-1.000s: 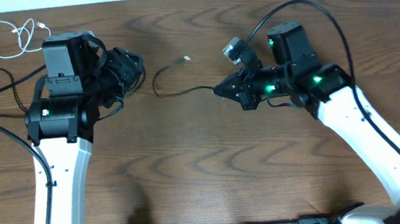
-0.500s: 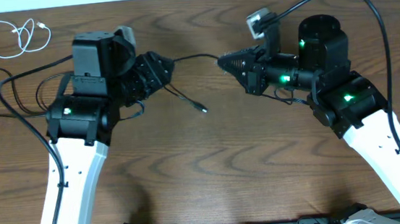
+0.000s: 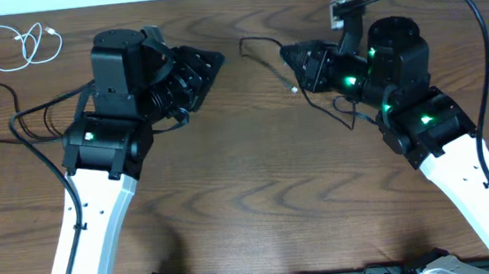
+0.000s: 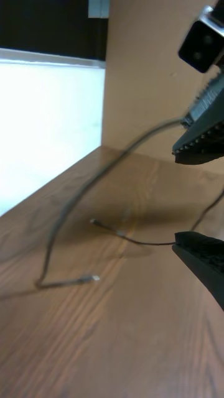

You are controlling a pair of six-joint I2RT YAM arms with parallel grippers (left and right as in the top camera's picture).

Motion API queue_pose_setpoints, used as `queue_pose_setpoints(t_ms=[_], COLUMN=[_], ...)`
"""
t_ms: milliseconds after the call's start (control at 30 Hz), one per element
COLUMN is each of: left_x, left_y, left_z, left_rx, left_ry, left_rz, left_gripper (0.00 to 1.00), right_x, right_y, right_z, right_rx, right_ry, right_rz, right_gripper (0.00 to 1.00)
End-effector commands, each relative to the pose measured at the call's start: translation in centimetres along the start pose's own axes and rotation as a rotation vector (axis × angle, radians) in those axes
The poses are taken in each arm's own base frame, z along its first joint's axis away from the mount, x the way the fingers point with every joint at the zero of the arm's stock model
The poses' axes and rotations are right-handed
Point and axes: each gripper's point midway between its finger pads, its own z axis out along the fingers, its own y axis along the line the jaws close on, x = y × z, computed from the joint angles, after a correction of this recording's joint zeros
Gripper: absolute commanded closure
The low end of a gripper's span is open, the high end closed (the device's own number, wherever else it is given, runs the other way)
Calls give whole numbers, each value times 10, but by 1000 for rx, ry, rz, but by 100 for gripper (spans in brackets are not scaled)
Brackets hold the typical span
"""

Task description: Untangle cables

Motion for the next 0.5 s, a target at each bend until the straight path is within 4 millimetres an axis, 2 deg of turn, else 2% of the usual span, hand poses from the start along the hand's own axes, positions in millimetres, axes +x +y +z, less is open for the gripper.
queue_pose_setpoints(t_ms=[0, 200, 333, 467], left_x=[18, 35, 41, 41], left_y=[-9, -13, -19, -24], left_z=[-2, 4, 6, 6], left_rx=[29, 40, 64, 89], left_ry=[56, 97, 104, 92], left_rz=[33, 245, 367, 536], left_gripper=[59, 59, 58, 59], right_x=[-22, -46, -43, -34], right_y=[17, 44, 36, 18], right_z=[-6, -11, -10, -7], right_rx=[-54, -180, -155, -76], right_ry=[-77, -151, -143, -129], right_rz=[141, 327, 451, 567], right_gripper=[99, 99, 99, 99])
